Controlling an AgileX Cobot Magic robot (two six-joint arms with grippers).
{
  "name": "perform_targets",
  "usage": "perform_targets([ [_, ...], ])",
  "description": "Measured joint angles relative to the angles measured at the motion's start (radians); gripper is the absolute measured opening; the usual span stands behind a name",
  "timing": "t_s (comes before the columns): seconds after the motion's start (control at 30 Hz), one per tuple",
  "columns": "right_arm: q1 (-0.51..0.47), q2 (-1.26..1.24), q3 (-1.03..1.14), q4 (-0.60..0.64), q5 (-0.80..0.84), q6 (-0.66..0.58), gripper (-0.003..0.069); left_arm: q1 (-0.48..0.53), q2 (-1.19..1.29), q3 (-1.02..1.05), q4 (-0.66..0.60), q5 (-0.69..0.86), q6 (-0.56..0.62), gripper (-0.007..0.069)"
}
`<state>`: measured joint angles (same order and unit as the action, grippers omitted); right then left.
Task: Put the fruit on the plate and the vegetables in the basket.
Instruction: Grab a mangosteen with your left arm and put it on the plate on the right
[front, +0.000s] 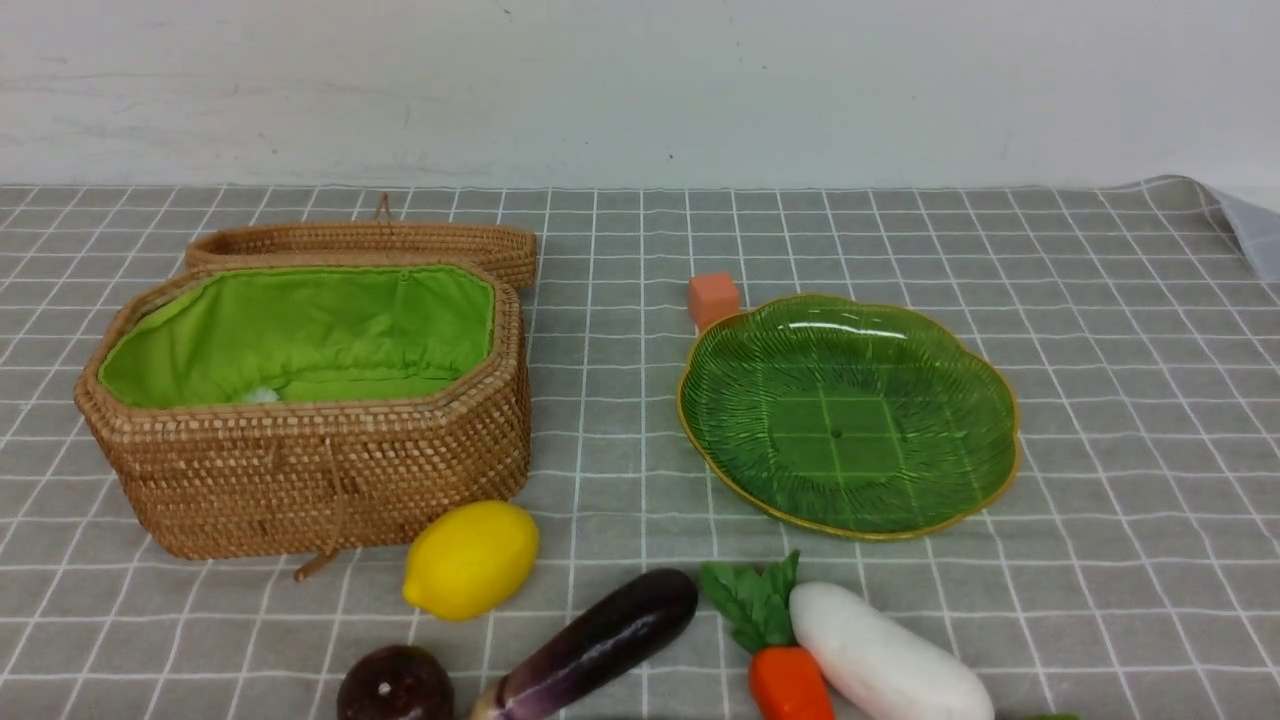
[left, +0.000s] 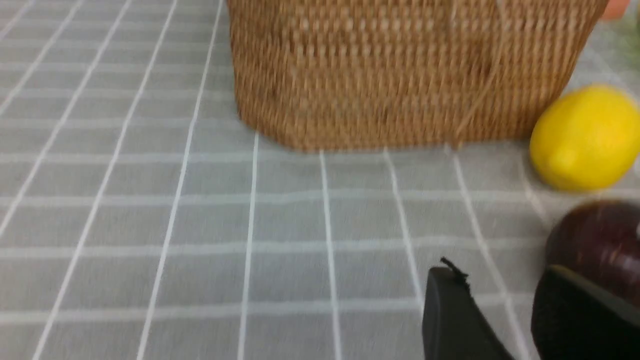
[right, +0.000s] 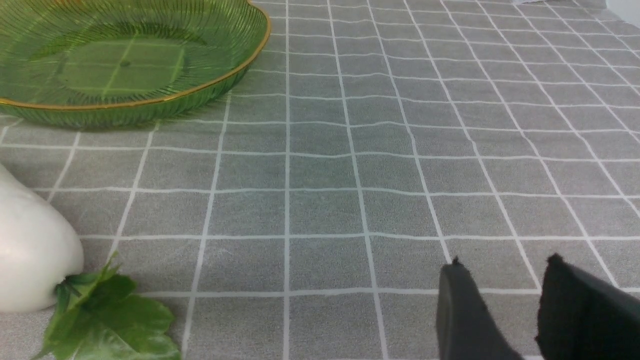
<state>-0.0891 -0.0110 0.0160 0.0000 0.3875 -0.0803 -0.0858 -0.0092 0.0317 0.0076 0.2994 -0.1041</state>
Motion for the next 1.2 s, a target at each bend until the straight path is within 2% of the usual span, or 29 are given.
perform_targets([
  [0.1, 0.000, 0.000, 0.000, 0.000, 0.000, 0.000, 0.0240, 0.000, 0.000, 0.000, -0.054, -0.142, 0.000, 0.0239],
  [0.23, 0.000, 0.000, 0.000, 0.000, 0.000, 0.000, 0.0240, 0.000, 0.000, 0.000, -0.191, -0.449, -0.010, 0.0239],
  [0.27, 0.000, 0.000, 0.000, 0.000, 0.000, 0.000, 0.0240, 0.000, 0.000, 0.000, -0.198, -0.465, -0.009, 0.0239],
  [0.3, 0.000, 0.000, 0.000, 0.000, 0.000, 0.000, 0.0240, 0.000, 0.000, -0.001, -0.255, -0.580, -0.038, 0.0239],
  [0.33, 0.000, 0.000, 0.000, 0.000, 0.000, 0.000, 0.0240, 0.000, 0.000, -0.010, -0.293, -0.626, -0.061, 0.0239],
  [0.43, 0.000, 0.000, 0.000, 0.000, 0.000, 0.000, 0.0240, 0.000, 0.000, -0.068, -0.364, -0.671, -0.097, 0.0239],
  [0.57, 0.000, 0.000, 0.000, 0.000, 0.000, 0.000, 0.0240, 0.000, 0.014, -0.224, -0.391, -0.669, -0.108, 0.0239],
  [0.67, 0.000, 0.000, 0.000, 0.000, 0.000, 0.000, 0.0240, 0.000, 0.092, -0.400, -0.403, -0.557, -0.115, 0.0239],
  [0.7, 0.000, 0.000, 0.000, 0.000, 0.000, 0.000, 0.0240, 0.000, 0.145, -0.485, -0.405, -0.462, -0.116, 0.0239],
  [0.73, 0.000, 0.000, 0.000, 0.000, 0.000, 0.000, 0.0240, 0.000, 0.154, -0.496, -0.405, -0.446, -0.116, 0.0239],
  [0.8, 0.000, 0.000, 0.000, 0.000, 0.000, 0.000, 0.0240, 0.000, 0.287, -0.626, -0.394, -0.223, -0.113, 0.0239],
  [0.87, 0.000, 0.000, 0.000, 0.000, 0.000, 0.000, 0.0240, 0.000, 0.339, -0.656, -0.385, -0.134, -0.110, 0.0239],
  [0.93, 0.000, 0.000, 0.000, 0.000, 0.000, 0.000, 0.0240, 0.000, 0.463, -0.692, -0.351, 0.061, -0.101, 0.0239],
  [1.03, 0.000, 0.000, 0.000, 0.000, 0.000, 0.000, 0.0240, 0.000, 0.612, -0.698, -0.280, 0.171, -0.063, 0.0239],
  [1.2, 0.000, 0.000, 0.000, 0.000, 0.000, 0.000, 0.0240, 0.000, 0.749, -0.716, -0.284, 0.292, -0.058, 0.0239],
])
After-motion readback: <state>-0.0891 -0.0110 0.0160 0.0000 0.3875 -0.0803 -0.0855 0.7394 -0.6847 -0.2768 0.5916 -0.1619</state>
